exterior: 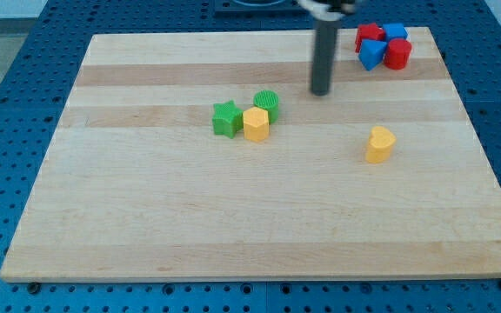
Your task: Move the yellow heart to the right of the yellow hexagon
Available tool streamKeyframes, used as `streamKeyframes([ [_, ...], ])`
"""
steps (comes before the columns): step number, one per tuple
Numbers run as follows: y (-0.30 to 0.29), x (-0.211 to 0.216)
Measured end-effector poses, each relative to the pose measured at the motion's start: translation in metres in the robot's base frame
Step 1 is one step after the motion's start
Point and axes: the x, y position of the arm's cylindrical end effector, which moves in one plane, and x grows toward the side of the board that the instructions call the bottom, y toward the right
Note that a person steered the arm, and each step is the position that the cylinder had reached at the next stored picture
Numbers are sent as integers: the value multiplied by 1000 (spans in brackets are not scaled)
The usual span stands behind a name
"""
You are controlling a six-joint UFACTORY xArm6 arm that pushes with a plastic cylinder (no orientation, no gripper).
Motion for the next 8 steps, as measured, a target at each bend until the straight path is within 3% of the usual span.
streamKeyframes([
  [1,87,25],
  [2,122,114],
  [3,107,159],
  [5,34,148],
  [8,61,106],
])
